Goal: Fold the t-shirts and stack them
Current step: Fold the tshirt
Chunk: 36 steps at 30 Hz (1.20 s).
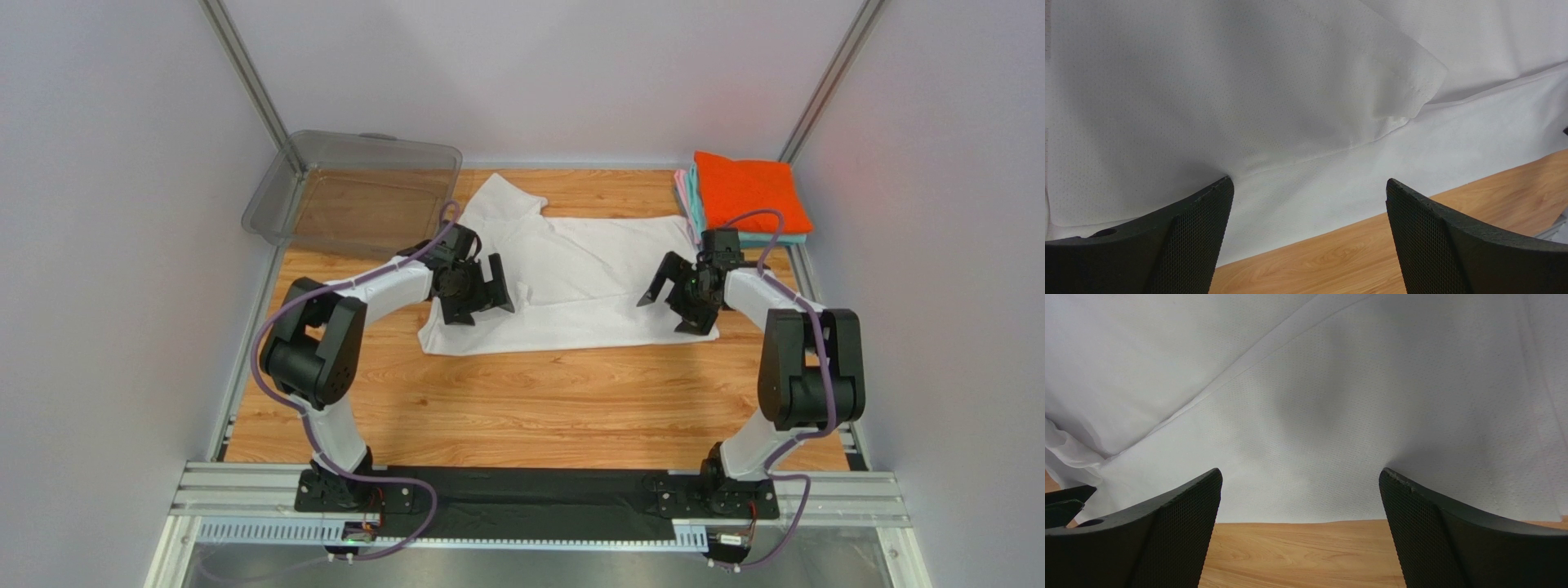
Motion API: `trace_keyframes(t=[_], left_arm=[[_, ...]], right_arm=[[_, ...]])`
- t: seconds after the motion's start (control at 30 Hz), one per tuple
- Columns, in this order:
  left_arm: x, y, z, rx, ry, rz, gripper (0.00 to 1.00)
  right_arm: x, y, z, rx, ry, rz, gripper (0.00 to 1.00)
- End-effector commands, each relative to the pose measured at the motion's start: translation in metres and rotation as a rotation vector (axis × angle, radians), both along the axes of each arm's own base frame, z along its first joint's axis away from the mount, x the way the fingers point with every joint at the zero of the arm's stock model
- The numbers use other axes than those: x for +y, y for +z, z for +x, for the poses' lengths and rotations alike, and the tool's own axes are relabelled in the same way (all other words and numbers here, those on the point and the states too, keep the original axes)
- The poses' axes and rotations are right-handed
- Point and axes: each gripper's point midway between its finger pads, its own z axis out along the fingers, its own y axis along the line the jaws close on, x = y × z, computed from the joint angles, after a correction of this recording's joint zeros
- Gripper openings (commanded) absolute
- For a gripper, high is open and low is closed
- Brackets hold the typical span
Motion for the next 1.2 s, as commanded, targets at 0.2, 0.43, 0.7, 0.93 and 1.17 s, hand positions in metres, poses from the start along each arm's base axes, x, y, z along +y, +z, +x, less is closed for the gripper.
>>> trace_keyframes(t=[0.2, 0.43, 0.7, 0.93, 1.17], left_arm=[[0.015, -0.016, -0.044, 0.073, -0.059, 0.016, 0.99], [0.038, -0.031, -0.118, 0.147, -0.037, 0.04, 0.98], [0.049, -0.029, -0.188, 0.184, 0.015, 0.009, 0.98], [0.073, -0.021, -0.212, 0.165, 0.139, 0.025, 0.98], [0.067, 0.014, -0.201, 0.035, 0.135, -0.071, 1.0]], right_arm=[[-0.001, -0.025, -0.047, 0.064, 0.005, -0.009, 1.0], [0.005, -0.031, -0.112, 0.126, -0.003, -0.029, 1.0], [0.015, -0.018, -0.176, 0.084, -0.056, -0.01, 1.0], [0.019, -0.006, -0.201, 0.041, -0.15, 0.028, 1.0], [0.024, 0.013, -0.192, -0.078, -0.077, 0.05, 1.0]])
